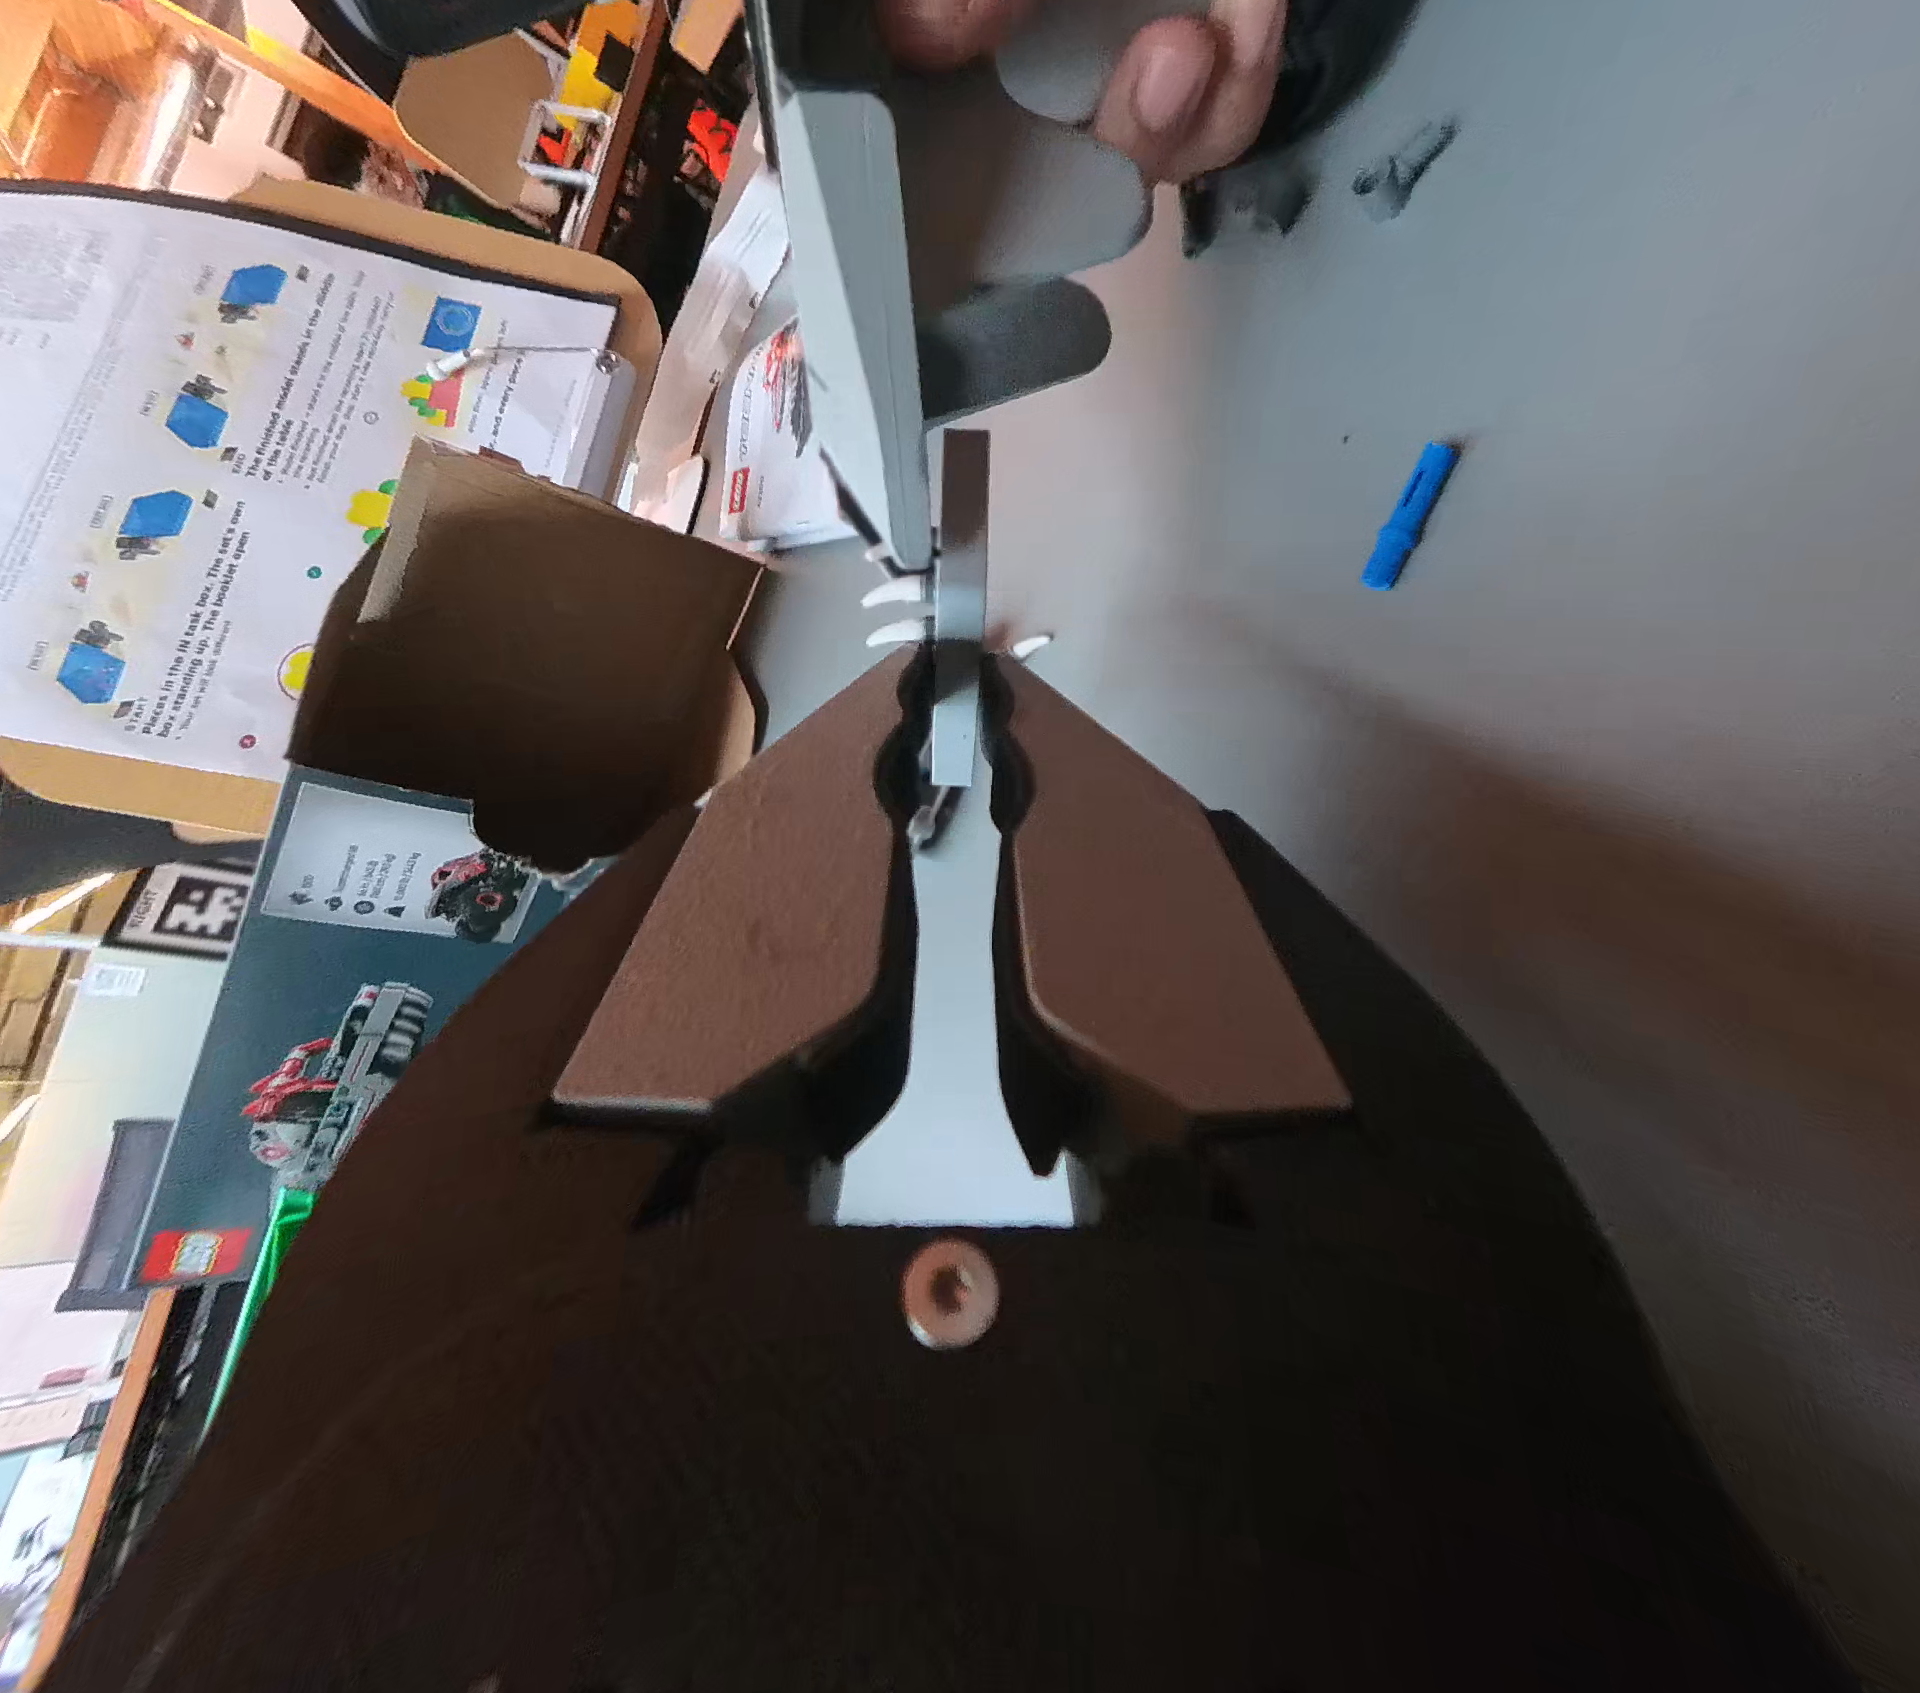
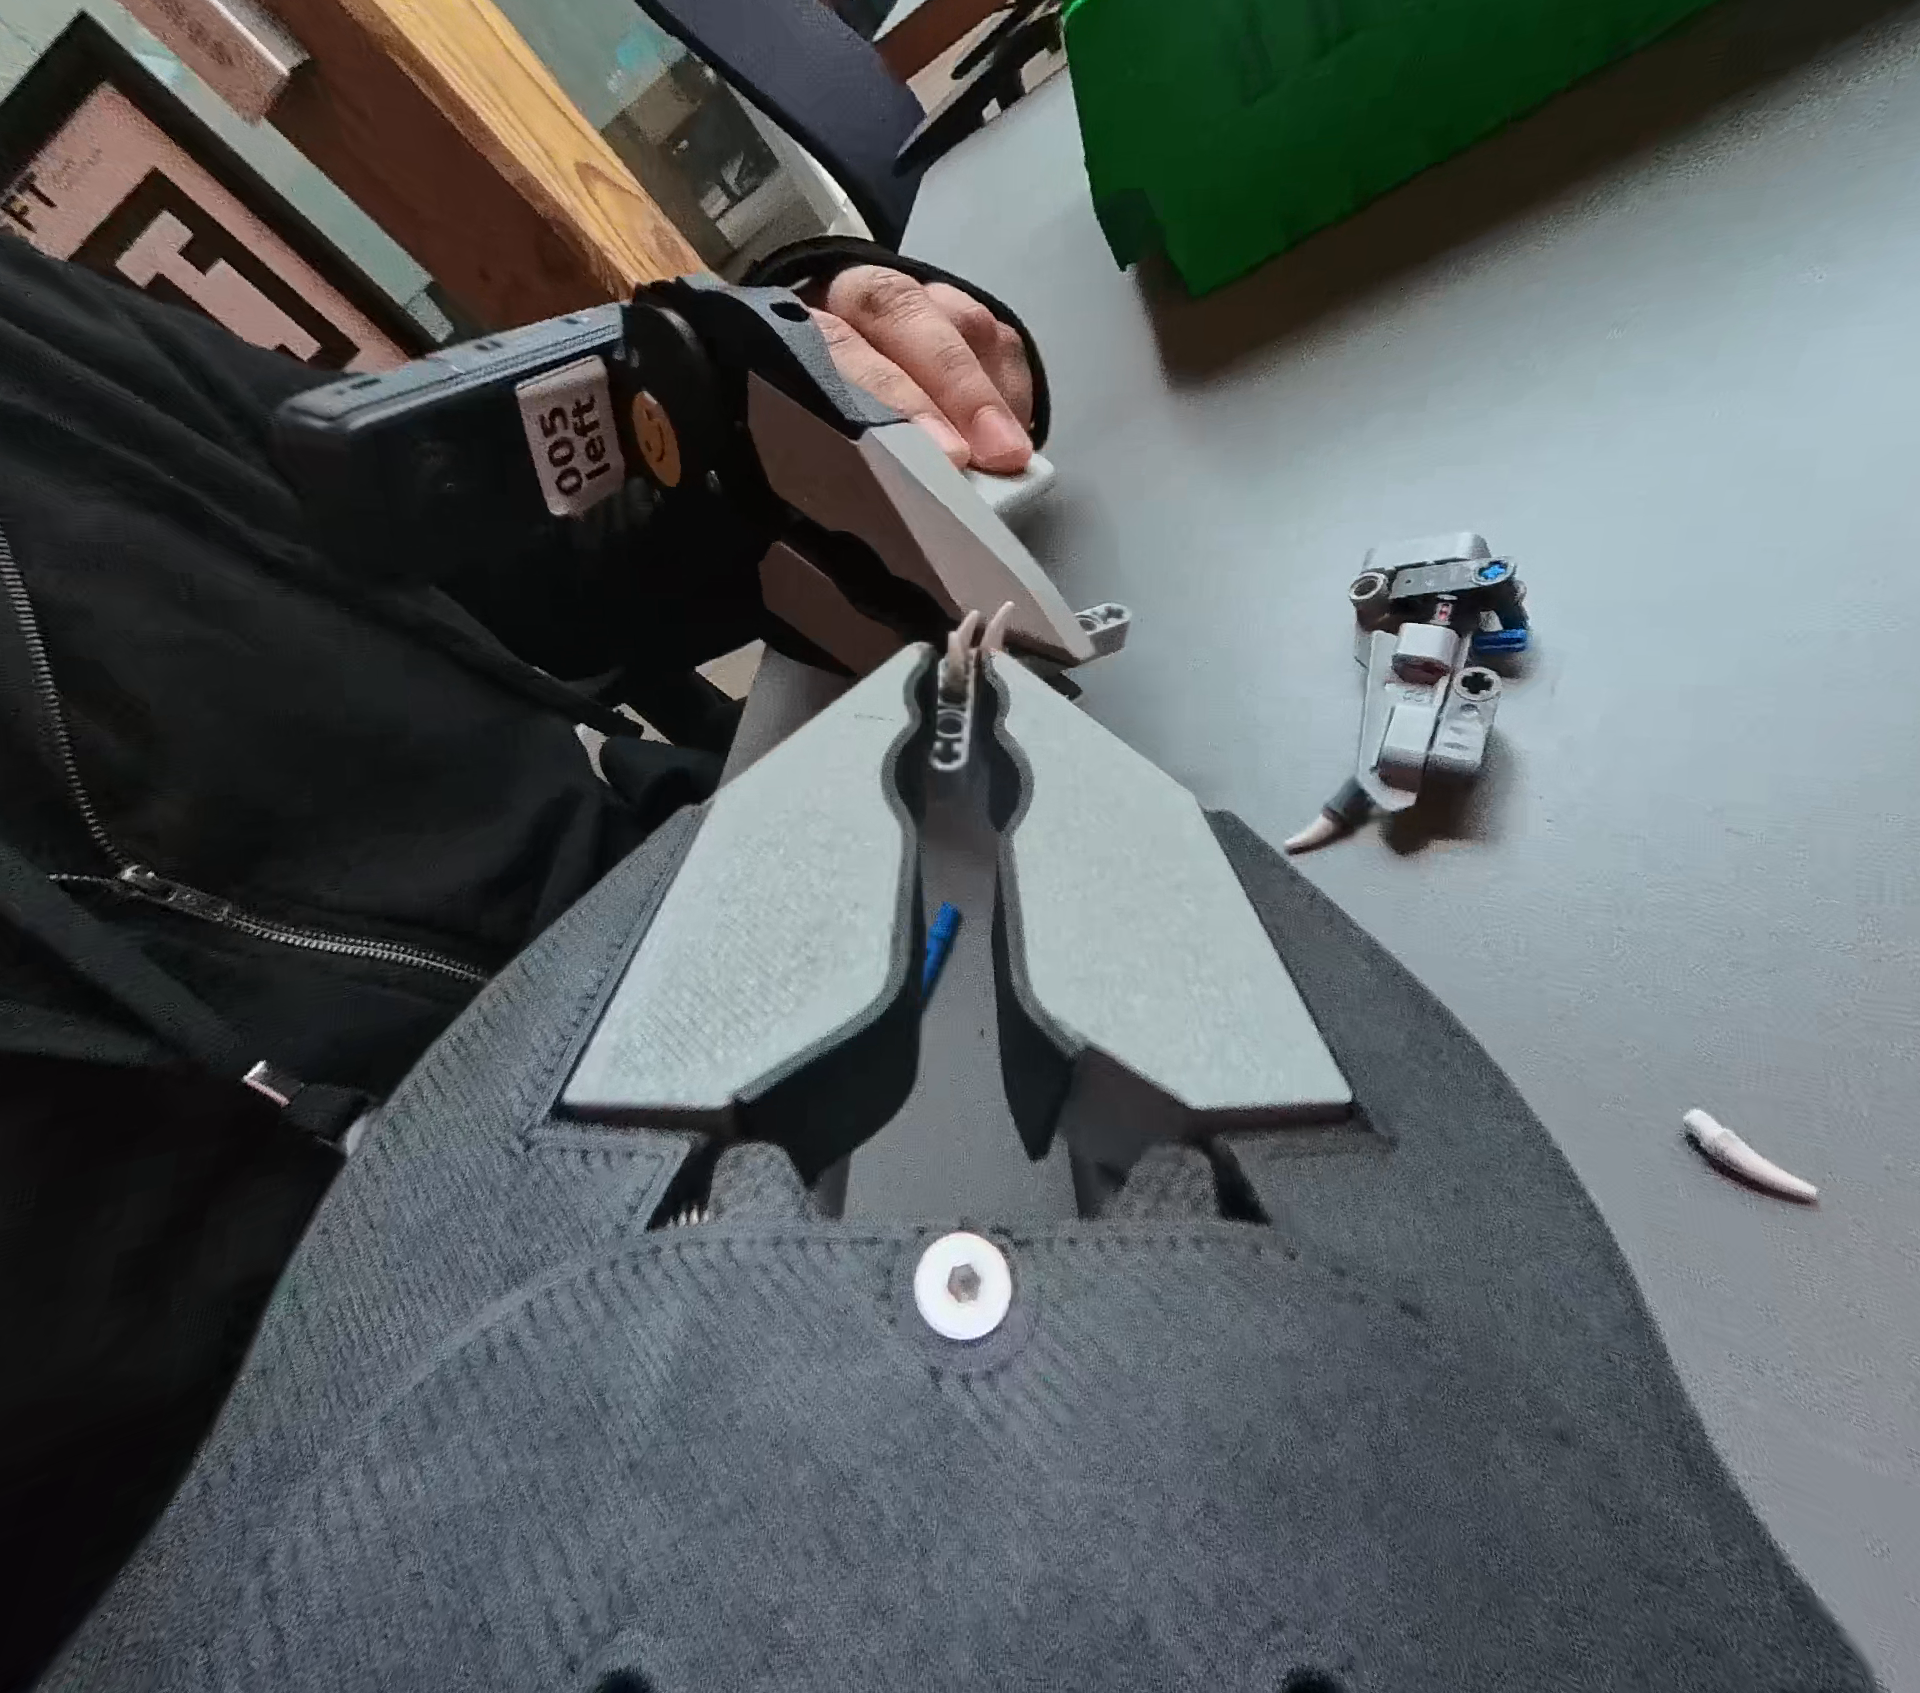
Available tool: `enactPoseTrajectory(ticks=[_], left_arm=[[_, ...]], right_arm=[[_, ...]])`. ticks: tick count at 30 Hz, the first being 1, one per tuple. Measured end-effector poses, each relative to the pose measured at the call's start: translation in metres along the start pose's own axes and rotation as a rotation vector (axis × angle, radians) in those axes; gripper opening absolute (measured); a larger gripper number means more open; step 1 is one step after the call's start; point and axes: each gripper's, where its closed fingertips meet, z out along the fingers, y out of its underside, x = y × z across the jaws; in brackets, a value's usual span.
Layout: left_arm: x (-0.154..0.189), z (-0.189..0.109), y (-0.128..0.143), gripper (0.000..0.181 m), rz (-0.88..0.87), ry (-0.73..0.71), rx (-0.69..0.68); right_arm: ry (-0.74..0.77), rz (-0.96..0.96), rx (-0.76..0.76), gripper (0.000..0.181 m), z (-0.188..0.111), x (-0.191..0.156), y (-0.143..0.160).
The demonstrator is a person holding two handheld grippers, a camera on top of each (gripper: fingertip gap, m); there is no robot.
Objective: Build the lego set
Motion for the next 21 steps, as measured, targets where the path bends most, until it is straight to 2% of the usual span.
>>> enactPoseTrajectory(ticks=[5,8,11,13,16,18,19,21], left_arm=[[-0.002,-0.005,-0.008,0.006,-0.061,0.015,0.064],[-0.005,-0.006,-0.008,0.006,-0.068,0.008,0.066],[-0.012,-0.006,-0.002,0.007,-0.023,-0.061,-0.009],[-0.022,-0.007,-0.004,0.007,-0.074,-0.091,0.005],[-0.023,-0.008,-0.002,0.007,-0.106,-0.077,0.010],[0.001,-0.009,-0.017,0.006,-0.034,0.024,0.076],[0.007,-0.007,-0.019,0.006,0.029,0.015,0.052],[0.001,-0.002,-0.010,0.006,0.037,-0.019,-0.006]], right_arm=[[-0.042,-0.014,0.020,0.000,-0.002,-0.008,-0.005],[-0.038,0.074,0.069,0.000,-0.003,-0.003,-0.012],[0.026,0.113,0.161,0.000,-0.004,0.006,-0.022],[0.077,0.106,0.254,0.000,-0.008,0.010,-0.035],[0.140,0.111,0.316,0.000,-0.009,0.017,-0.039],[0.197,0.134,0.529,0.000,-0.047,0.029,-0.065],[0.184,0.129,0.612,0.000,-0.065,0.029,-0.075],[0.144,0.108,0.510,0.000,-0.059,0.024,-0.065]])
